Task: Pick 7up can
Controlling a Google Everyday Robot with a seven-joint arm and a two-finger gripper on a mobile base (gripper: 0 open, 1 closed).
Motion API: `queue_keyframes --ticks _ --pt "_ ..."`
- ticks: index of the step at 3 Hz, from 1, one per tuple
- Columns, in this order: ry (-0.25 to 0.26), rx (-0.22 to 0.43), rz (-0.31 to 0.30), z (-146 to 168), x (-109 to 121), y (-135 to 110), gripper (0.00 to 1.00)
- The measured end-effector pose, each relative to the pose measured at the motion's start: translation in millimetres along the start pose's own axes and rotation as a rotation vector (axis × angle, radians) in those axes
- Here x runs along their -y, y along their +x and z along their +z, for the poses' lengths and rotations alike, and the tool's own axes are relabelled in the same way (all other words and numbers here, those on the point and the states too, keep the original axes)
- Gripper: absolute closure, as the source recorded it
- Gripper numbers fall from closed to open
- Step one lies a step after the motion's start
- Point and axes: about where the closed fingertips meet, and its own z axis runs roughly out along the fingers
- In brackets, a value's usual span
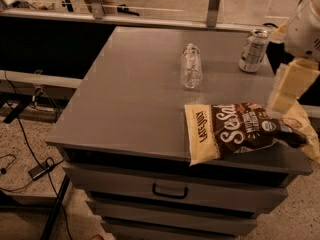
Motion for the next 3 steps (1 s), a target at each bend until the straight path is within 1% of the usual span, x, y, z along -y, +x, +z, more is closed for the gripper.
queue_keyframes --ticks 1,2,3 --pt "0.026 0.041 0.039 17.3 45.0 15.6 0.0" --pt "0.047 0.086 0.112 30.9 81.9 40.4 0.0" --pt "0.055 0.146 0.177 43.5 108.6 60.1 0.0"
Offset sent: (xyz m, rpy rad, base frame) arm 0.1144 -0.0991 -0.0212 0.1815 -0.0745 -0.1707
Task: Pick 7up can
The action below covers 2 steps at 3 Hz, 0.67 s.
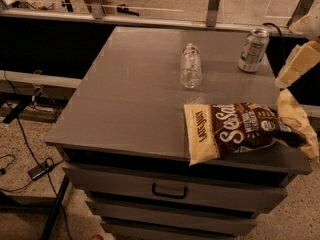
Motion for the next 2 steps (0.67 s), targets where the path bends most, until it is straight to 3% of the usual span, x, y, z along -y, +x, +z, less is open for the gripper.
queue_keyframes --ticks 2 --pt "-0.008 0.241 0.101 28.4 44.1 0.6 0.0"
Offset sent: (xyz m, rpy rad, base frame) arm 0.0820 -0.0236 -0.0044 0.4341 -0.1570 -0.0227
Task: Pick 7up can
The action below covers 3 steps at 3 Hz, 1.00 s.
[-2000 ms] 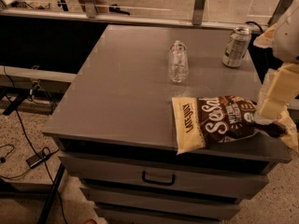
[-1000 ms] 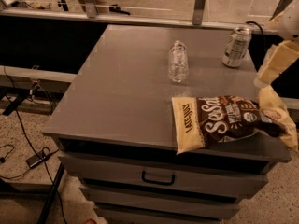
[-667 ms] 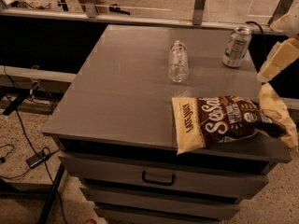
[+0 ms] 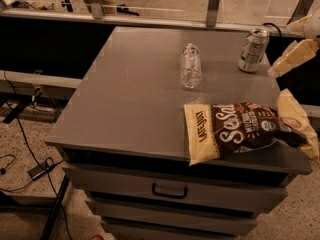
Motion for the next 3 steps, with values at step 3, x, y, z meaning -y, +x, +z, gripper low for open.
queue_keyframes --ticks 3 --pt "0.101 0.31 0.122 34.7 45.6 -27.5 0.0"
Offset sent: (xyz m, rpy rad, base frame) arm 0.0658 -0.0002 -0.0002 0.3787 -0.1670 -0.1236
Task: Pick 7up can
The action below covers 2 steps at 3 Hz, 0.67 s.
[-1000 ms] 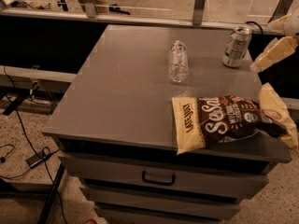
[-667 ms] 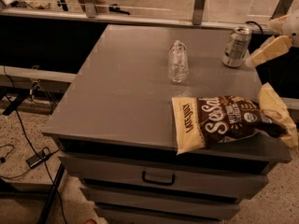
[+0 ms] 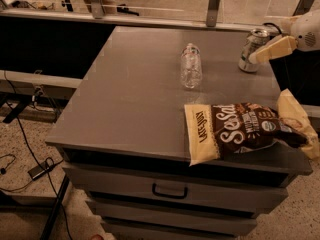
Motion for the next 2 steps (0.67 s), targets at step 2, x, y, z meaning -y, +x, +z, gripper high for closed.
queue_keyframes --ticks 2 --pt "0.075 0.062 -0.01 14.5 12.4 -6.0 0.0"
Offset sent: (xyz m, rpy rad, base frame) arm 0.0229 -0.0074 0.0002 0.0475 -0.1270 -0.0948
